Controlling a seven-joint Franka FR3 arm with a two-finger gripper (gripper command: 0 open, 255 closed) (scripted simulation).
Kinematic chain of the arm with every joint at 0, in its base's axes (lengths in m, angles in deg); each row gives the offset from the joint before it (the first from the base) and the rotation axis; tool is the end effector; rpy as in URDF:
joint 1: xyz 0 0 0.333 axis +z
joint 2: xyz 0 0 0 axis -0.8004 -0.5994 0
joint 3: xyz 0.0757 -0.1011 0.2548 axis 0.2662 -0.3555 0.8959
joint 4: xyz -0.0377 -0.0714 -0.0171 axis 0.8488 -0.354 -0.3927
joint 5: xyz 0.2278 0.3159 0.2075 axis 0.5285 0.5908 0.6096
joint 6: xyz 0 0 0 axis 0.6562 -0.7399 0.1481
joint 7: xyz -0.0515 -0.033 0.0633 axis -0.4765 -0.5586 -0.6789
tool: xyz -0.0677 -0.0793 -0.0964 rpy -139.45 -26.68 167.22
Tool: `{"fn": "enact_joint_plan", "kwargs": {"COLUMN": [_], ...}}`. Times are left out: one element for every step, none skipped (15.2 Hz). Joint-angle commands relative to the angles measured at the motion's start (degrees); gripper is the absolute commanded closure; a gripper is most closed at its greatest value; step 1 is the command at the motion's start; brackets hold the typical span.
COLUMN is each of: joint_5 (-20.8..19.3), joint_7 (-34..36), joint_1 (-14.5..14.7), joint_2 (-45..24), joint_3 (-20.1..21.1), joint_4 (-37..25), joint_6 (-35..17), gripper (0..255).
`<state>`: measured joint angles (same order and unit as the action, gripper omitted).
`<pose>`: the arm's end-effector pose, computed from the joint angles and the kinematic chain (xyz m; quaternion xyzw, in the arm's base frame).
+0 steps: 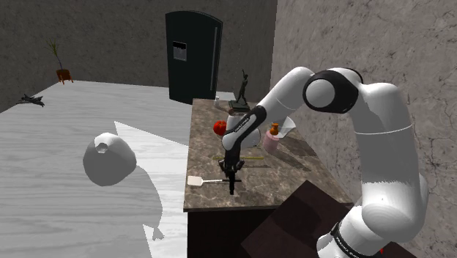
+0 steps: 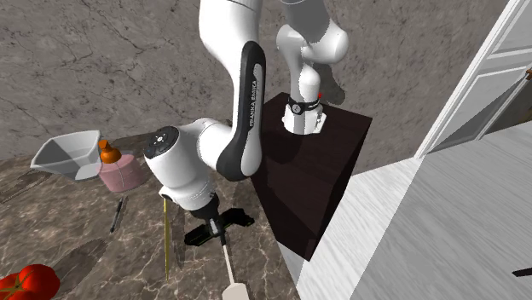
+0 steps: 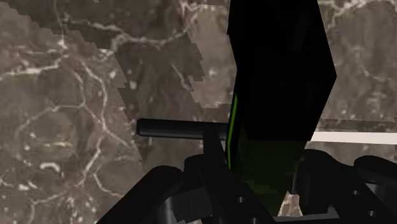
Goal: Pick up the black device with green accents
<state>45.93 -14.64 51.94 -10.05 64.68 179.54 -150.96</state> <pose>0.5621 0.0173 0.0040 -0.9628 0.2565 0.0832 0.0181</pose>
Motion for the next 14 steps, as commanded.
{"fn": "enact_joint_plan", "kwargs": {"joint_5": [0.0,0.0,-0.1,-0.1,-0.1,-0.1,-0.1,-0.1,-0.1,-0.2,-0.2,-0.2,-0.2,-0.2], "joint_7": [0.0,0.1,0.1,0.2,0.2,0.3,0.3,0.4,0.4,0.5,0.5,0.6,0.6,0.6], "joint_1": [0.0,0.0,0.0,0.0,0.0,0.0,0.0,0.0,0.0,0.0,0.0,0.0,0.0,0.0], "joint_2": [1.4,2.2,2.9,3.6,4.3,5.0,5.7,6.4,7.1,7.7,8.4,9.1,9.2,9.2], "joint_3": [0.0,0.0,0.0,0.0,0.0,-0.1,-0.1,-0.1,-0.1,-0.1,-0.1,-0.1,-0.1,-0.1], "joint_4": [0.5,0.7,0.9,1.1,1.3,1.5,1.6,1.8,1.9,2.0,2.1,2.2,2.2,2.2], "joint_6": [0.9,1.4,1.9,2.5,3.0,3.5,4.0,4.6,5.1,5.7,6.3,6.8,6.9,6.9], "gripper": [255,255,255,255,255,255,255,255,255,255,255,255,255,255]}}
